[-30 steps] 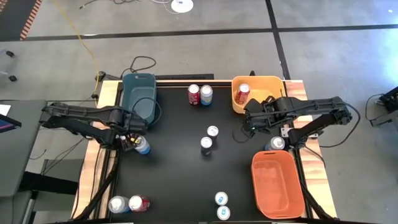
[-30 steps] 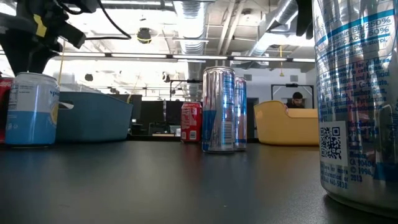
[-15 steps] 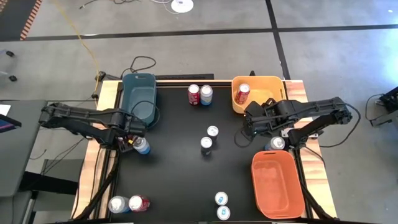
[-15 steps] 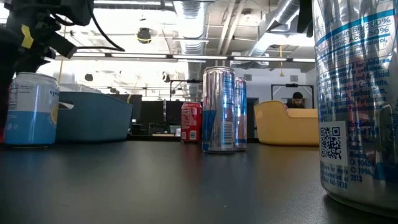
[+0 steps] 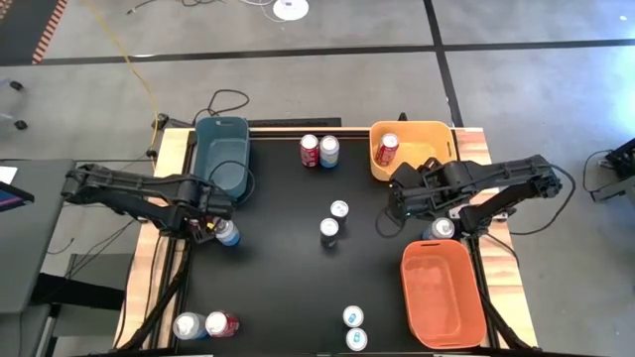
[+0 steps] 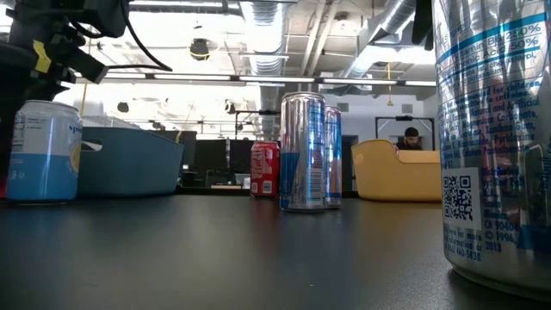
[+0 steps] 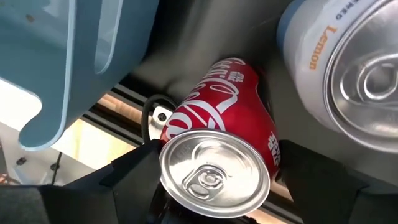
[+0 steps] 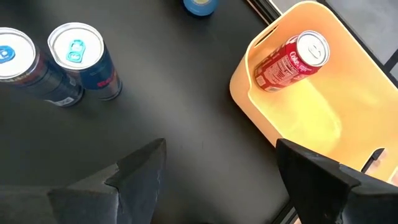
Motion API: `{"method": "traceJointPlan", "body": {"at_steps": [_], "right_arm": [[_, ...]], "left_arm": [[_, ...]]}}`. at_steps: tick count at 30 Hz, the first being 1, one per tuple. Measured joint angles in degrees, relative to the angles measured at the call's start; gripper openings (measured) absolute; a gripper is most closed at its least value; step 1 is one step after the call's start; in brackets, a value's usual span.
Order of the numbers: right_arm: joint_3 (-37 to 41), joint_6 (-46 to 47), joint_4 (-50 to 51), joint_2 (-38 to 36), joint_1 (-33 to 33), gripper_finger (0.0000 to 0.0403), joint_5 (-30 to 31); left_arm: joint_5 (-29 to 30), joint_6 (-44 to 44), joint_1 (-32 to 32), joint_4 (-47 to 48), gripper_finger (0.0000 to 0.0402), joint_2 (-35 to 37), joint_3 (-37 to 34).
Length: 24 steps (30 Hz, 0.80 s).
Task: Sort soda cans
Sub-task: Put the middle left red soda can into the yellow bin
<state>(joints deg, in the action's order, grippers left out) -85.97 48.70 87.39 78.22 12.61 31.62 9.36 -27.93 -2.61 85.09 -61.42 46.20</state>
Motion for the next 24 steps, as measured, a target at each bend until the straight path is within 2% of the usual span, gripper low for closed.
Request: {"method": "traceJointPlan", "body": {"at_steps": [10,20,24], "right_arm": [[0.0,2.3,0.2,0.0,2.5,0.032,0.5],[0.0,4.0,0.9,0.0,5.1,0.032,0.6],[0.0,4.2,0.9,0.0,5.0,0.032,0.6]], "left_arm": [[-1.9,-7.6,-0.1,-0.8,0.0291,0.0,0.0],[-0.3,-8.7,-0.3,-2.7,0.034,-0.2,-0.3],[-3.1,-7.2,-0.3,-4.7,0.0341,-0.2,-0.3]]}}
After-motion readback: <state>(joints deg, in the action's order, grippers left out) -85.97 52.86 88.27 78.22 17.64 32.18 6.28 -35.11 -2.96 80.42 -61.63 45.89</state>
